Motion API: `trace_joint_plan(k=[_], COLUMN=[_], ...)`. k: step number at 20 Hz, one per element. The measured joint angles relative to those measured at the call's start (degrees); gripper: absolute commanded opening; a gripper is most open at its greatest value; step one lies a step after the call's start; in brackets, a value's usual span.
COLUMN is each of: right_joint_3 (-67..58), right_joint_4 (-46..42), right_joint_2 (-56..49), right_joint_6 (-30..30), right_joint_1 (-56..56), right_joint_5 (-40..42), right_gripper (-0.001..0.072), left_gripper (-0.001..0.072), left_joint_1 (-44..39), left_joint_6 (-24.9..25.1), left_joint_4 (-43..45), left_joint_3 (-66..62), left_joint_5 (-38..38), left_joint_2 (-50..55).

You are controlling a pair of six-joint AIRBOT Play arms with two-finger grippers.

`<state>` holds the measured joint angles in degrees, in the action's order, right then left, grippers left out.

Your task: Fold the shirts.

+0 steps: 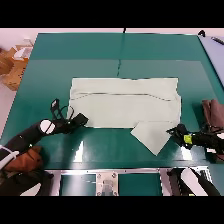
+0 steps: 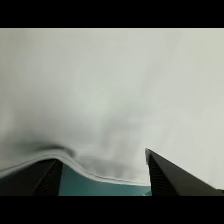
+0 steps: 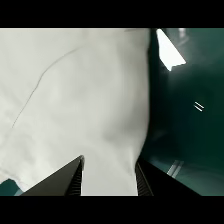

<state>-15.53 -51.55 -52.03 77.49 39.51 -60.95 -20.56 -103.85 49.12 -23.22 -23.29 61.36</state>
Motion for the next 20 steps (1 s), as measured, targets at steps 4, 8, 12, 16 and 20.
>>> trace_joint_plan(k=[4,8,12,16,20], right_joint_3=[0.6,1.4,1.4,-1.7,-7.3], right_joint_4=[1.6,3.5,6.7,3.3,-5.9], right_joint_2=[0.0,-0.2,-0.8,0.4,5.5], right_joint_6=[0.1,0.2,-2.9,-2.4,4.2], right_joint_1=[-2.8,-3.9,-4.1,-4.2,-4.2], right_joint_5=[0.3,2.1,3.7,1.3,-3.7], right_gripper=[0.0427,0.0149,0.0018,0.0017,0.0016], left_gripper=[0.0302,0.0019,0.0017,0.0018,0.0018], left_joint_1=[-0.3,-0.5,-0.4,1.6,4.3], left_joint_6=[-0.5,-0.6,0.7,3.1,3.8], left_joint_4=[0.1,0.3,0.4,3.8,10.0], left_joint_3=[0.3,0.5,0.2,-2.4,-5.7], left_joint_5=[2.0,4.8,6.0,-0.6,-12.5], left_joint_2=[0.9,1.2,0.9,-1.8,-4.3])
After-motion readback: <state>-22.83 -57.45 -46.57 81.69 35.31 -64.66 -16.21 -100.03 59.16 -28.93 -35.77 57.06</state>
